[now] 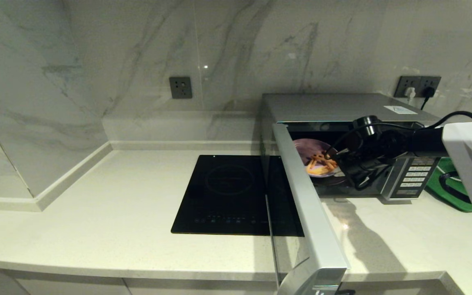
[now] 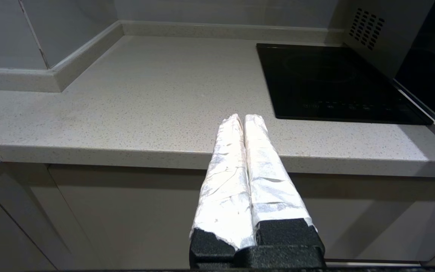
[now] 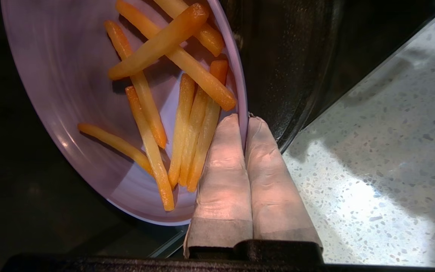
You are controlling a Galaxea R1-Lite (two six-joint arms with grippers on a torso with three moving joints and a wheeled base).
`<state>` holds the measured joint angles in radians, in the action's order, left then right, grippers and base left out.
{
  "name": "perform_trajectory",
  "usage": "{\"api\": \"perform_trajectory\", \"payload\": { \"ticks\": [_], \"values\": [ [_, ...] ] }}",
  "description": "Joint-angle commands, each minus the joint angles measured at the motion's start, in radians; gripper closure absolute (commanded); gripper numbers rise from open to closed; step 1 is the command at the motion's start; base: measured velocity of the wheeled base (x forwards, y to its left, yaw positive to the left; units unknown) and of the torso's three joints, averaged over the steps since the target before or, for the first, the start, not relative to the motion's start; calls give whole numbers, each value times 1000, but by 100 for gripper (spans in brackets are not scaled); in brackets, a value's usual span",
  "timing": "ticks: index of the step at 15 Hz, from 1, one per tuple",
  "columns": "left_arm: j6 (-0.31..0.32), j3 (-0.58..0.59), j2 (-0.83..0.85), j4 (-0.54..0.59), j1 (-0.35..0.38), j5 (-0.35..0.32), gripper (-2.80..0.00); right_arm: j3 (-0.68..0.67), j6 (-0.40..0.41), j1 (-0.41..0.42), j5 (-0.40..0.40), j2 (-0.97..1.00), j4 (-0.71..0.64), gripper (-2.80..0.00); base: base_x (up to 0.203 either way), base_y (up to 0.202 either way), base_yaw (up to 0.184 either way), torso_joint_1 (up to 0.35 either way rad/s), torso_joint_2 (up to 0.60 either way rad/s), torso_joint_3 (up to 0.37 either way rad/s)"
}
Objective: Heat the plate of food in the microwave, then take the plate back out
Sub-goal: Put the plate in the microwave oven
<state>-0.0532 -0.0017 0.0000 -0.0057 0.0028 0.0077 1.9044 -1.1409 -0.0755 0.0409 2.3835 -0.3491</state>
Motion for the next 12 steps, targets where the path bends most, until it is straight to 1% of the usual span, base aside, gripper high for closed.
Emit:
{"api": "perform_trajectory", "payload": {
  "ticks": [1,3,9,12],
  "values": [
    [0,0,0,0,0,0,0,4,-10,-1,1,9,-2,0,0,0,0,0,0,0],
    [0,0,0,0,0,0,0,9,-10,-1,-18,23,-2,0,0,0,0,0,0,0],
    [0,0,0,0,0,0,0,9,-11,0,-21,28,-2,0,0,0,0,0,0,0],
    [0,0,0,0,0,0,0,5,-11,0,-35,31,-2,0,0,0,0,0,0,0]
  ]
}}
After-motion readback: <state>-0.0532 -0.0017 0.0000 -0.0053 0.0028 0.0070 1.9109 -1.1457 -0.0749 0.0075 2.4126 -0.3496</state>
